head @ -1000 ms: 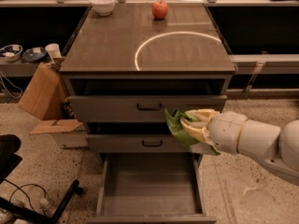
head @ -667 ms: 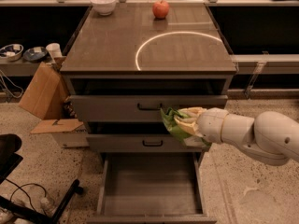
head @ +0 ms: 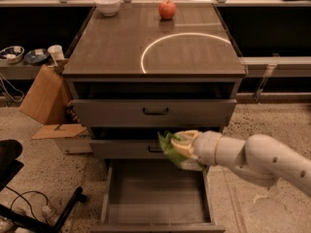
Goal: Place green rice chip bag into bottom drawer
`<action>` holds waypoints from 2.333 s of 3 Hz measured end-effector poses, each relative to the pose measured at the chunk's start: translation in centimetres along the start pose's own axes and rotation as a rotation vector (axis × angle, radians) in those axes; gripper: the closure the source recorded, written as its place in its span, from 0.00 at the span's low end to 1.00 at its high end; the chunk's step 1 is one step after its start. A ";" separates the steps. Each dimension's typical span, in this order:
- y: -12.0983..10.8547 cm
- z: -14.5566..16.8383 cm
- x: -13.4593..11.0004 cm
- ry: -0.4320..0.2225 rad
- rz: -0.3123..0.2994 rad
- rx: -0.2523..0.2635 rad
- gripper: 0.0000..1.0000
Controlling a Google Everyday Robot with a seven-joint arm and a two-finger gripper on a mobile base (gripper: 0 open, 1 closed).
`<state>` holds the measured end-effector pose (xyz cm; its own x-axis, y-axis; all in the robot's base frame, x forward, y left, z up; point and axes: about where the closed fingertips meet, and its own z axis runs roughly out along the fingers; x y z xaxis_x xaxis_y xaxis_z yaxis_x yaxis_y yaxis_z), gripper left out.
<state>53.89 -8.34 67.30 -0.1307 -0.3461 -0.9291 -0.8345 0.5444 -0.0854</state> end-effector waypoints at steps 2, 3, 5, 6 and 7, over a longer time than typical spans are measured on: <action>4.8 9.3 14.1 0.061 0.086 -0.079 1.00; 4.5 14.2 18.7 0.090 0.023 -0.087 1.00; 4.4 19.5 24.0 0.158 -0.104 0.008 1.00; 6.8 21.3 25.3 0.203 -0.151 0.058 1.00; 5.0 20.9 26.2 0.245 -0.158 0.136 0.83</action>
Offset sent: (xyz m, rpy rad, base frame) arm 0.0104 0.0809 -0.2756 -0.0477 0.1492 0.0771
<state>57.50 1.31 34.97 -0.1438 -0.5990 -0.7878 -0.7778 0.5606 -0.2843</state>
